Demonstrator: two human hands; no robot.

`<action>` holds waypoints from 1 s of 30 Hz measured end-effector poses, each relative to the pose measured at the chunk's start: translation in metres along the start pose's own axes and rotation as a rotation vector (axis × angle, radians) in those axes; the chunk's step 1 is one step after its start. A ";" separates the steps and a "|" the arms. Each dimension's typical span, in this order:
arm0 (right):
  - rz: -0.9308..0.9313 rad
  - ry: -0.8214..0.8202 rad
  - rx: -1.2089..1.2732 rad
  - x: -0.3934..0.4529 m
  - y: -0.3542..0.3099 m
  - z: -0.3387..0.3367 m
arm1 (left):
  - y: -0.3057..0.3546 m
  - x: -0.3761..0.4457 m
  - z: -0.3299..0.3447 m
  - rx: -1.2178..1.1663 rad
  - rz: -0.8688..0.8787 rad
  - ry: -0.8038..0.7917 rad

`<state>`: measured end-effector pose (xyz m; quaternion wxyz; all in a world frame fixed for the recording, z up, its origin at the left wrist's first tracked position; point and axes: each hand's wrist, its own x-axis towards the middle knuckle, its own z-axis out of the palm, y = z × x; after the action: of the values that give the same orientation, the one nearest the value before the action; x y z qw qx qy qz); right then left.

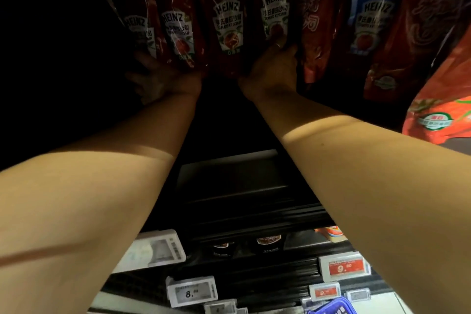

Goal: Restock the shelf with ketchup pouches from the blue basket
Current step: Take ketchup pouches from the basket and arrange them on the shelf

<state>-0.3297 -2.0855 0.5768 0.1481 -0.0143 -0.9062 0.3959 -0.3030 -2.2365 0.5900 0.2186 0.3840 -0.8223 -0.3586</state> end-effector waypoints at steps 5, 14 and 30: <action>-0.132 -0.023 -0.119 -0.018 0.007 -0.016 | -0.006 -0.005 -0.004 -0.019 0.036 -0.051; -0.165 -0.025 -0.043 -0.069 0.017 -0.059 | -0.028 -0.021 -0.023 0.277 0.435 -0.004; -0.090 -0.286 0.241 -0.171 0.070 -0.169 | -0.080 -0.163 -0.089 0.260 0.385 -0.143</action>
<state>-0.1251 -1.9412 0.5904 0.0362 0.1006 -0.8637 0.4925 -0.1091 -2.1810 0.5731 0.1729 0.2190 -0.9329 -0.2277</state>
